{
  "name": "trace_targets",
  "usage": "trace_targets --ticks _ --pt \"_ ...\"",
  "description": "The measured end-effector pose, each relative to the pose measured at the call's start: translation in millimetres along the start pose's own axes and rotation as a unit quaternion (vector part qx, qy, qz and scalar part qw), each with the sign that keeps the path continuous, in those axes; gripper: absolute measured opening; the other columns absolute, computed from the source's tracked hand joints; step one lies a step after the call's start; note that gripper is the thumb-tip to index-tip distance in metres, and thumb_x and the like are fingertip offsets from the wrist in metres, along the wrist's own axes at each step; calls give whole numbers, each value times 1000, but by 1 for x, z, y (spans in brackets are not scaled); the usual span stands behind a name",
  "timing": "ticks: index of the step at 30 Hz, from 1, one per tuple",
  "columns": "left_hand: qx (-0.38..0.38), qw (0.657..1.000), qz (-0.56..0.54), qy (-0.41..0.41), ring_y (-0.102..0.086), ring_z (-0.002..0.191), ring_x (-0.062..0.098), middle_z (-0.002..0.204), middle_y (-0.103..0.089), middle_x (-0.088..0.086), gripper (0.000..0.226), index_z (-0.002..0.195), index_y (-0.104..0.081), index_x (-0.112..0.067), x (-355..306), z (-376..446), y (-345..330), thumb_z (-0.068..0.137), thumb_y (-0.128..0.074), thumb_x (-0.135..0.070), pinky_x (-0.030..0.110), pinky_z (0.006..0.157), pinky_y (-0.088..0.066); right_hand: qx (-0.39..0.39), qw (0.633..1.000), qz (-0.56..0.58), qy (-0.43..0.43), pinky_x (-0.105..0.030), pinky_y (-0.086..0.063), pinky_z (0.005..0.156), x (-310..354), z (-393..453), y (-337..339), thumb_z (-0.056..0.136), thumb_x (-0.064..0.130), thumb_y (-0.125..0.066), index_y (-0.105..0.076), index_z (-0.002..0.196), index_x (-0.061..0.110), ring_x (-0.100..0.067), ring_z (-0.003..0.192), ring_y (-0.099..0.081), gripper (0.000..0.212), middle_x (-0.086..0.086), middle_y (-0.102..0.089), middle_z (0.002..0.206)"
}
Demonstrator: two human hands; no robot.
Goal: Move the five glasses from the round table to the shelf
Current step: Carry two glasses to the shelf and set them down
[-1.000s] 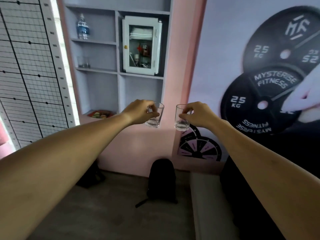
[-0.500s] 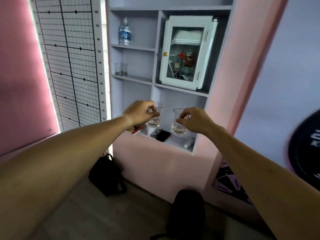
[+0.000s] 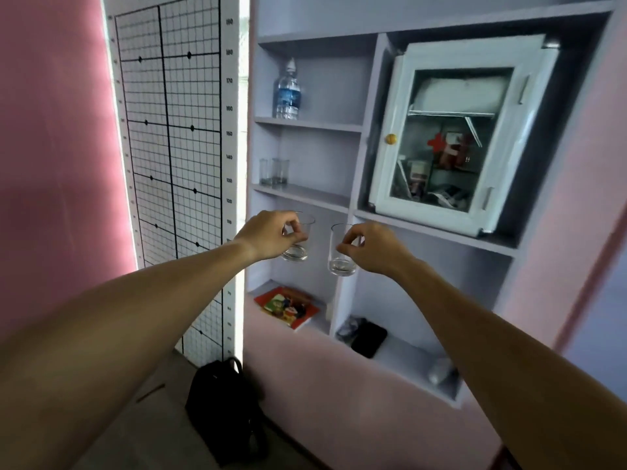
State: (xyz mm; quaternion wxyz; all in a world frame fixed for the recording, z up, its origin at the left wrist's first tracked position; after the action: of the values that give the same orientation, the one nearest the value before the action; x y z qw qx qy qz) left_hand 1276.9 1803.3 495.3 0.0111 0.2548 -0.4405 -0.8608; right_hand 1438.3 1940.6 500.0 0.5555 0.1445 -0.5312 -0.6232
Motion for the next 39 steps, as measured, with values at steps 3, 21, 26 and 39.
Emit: trace_targets --ticks 3,21,26,39 --pt "-14 1000 11 -3 -66 88 17 96 -71 -3 17 84 -62 -31 30 42 15 85 -71 -46 26 65 -44 -26 1000 12 3 -30 -49 74 10 55 -9 84 42 -70 -69 84 29 -15 86 -61 13 4 -67 94" --pt "-118 991 43 52 -67 85 17 87 -71 -10 18 84 -64 -28 171 234 11 85 -70 -45 31 75 -52 -105 989 101 38 -37 -58 79 -4 315 -78 84 28 -70 -70 79 21 -23 81 -65 9 -7 -70 91" --pt "-132 988 44 72 -66 85 16 87 -70 -11 17 81 -63 -31 187 282 -5 84 -69 -47 31 77 -52 -80 991 101 42 -34 -55 76 -20 366 -98 84 30 -69 -69 82 19 -24 82 -63 12 -8 -68 93" --pt "-151 983 82 69 -66 87 20 80 -59 -16 22 88 -54 -34 203 342 -35 85 -66 -52 28 72 -47 -78 982 155 76 -18 -33 50 -46 430 -130 83 26 -66 -57 80 28 -19 67 -54 10 -11 -63 92"
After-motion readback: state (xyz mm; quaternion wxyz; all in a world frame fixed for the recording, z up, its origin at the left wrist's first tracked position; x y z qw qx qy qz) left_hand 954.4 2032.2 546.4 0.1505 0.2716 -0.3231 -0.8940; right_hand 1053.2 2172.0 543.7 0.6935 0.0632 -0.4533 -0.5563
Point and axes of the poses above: each hand's wrist, its own z-axis towards the middle knuckle, its own y-axis out of the back of the hand, x = y × z, the point moved 6 cm from there along z, towards the middle knuckle
